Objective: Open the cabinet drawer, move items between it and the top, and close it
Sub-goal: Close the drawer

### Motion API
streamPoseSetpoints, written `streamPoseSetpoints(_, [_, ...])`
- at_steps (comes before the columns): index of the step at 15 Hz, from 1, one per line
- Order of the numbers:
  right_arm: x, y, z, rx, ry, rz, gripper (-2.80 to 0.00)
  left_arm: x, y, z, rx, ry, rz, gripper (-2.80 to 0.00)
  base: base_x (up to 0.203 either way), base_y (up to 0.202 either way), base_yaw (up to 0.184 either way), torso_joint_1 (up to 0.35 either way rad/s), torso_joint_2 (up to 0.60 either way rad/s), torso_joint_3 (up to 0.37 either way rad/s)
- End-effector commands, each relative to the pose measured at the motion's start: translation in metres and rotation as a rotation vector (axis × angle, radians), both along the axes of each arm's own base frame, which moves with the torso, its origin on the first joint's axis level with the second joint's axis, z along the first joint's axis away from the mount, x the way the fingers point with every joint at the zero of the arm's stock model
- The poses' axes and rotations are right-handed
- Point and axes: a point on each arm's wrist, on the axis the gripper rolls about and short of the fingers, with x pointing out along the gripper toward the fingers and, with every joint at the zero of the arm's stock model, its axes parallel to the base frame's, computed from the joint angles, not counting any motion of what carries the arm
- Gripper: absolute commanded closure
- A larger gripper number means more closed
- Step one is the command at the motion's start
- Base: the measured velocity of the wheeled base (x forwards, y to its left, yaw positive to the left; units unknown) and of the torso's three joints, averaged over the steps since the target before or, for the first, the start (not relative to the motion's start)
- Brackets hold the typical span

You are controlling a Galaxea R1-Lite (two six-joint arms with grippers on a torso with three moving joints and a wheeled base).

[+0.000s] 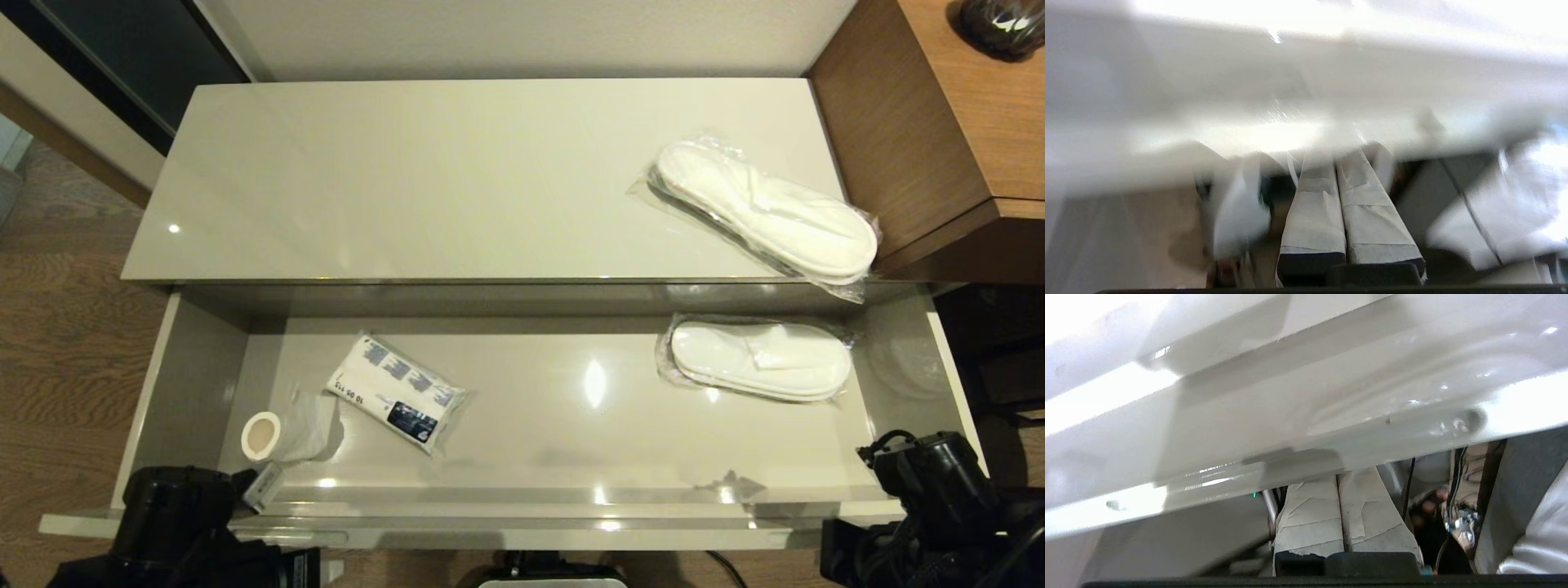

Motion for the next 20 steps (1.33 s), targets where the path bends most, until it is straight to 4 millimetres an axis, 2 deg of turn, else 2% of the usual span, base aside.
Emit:
streamPoseSetpoints(1, [0.016,0.002,0.000,-0.028,-0.136,-0.057,0.00,0.022,-0.004,-0.017,0.044,-0.042,0.078,0.00,0.000,0.000,0.000,0.000,0.00,0.000])
streamPoseSetpoints(3, [0.021,0.003,0.002,-0.025,-0.191,-0.072,0.00,0.041,-0.008,-0.024,0.081,-0.172,0.164,0.00,0.000,0.000,0.000,0.000,0.00,0.000])
streamPoseSetpoints(5, [0.023,0.003,0.005,-0.020,-0.211,-0.073,0.00,0.052,-0.012,-0.025,0.086,-0.280,0.226,0.00,0.000,0.000,0.000,0.000,0.00,0.000])
streamPoseSetpoints(7, [0.050,0.009,0.021,0.001,-0.301,-0.069,0.00,0.068,-0.018,-0.017,0.015,-0.406,0.237,0.00,0.000,0.000,0.000,0.000,0.00,0.000])
streamPoseSetpoints(9, [0.077,0.014,0.036,0.002,-0.380,-0.056,0.00,0.089,-0.022,-0.011,-0.012,-0.460,0.243,0.00,0.000,0.000,0.000,0.000,0.00,0.000])
streamPoseSetpoints(11, [0.082,0.013,0.043,-0.007,-0.396,-0.051,0.00,0.095,-0.020,-0.008,-0.014,-0.451,0.260,0.00,0.000,0.000,0.000,0.000,0.00,0.000])
streamPoseSetpoints(12, [0.089,0.013,0.063,0.002,-0.457,-0.051,0.00,0.105,-0.018,0.000,-0.020,-0.444,0.279,0.00,0.000,0.000,0.000,0.000,0.00,0.000])
streamPoseSetpoints(13, [0.091,0.012,0.079,0.007,-0.498,-0.051,0.00,0.124,-0.017,0.016,-0.041,-0.472,0.299,0.00,0.000,0.000,0.000,0.000,0.00,0.000])
streamPoseSetpoints(15, [0.088,0.011,0.109,0.018,-0.578,-0.048,0.00,0.170,-0.012,0.071,-0.114,-0.584,0.327,0.00,0.000,0.000,0.000,0.000,0.00,0.000])
streamPoseSetpoints(16, [0.088,0.011,0.112,0.015,-0.578,-0.046,0.00,0.184,-0.007,0.097,-0.137,-0.614,0.337,0.00,0.000,0.000,0.000,0.000,0.00,0.000])
streamPoseSetpoints(17, [0.085,0.010,0.124,0.021,-0.602,-0.045,0.00,0.198,-0.004,0.126,-0.160,-0.658,0.342,0.00,0.000,0.000,0.000,0.000,0.00,0.000])
streamPoseSetpoints(18, [0.080,0.009,0.140,0.029,-0.634,-0.045,0.00,0.207,-0.001,0.155,-0.176,-0.687,0.347,0.00,0.000,0.000,0.000,0.000,0.00,0.000])
streamPoseSetpoints(19, [0.078,0.009,0.146,0.032,-0.642,-0.041,0.00,0.210,0.003,0.180,-0.185,-0.697,0.351,0.00,0.000,0.000,0.000,0.000,0.00,0.000])
streamPoseSetpoints(20, [0.078,0.009,0.146,0.032,-0.643,-0.040,0.00,0.209,0.007,0.197,-0.184,-0.678,0.357,0.00,0.000,0.000,0.000,0.000,0.00,0.000])
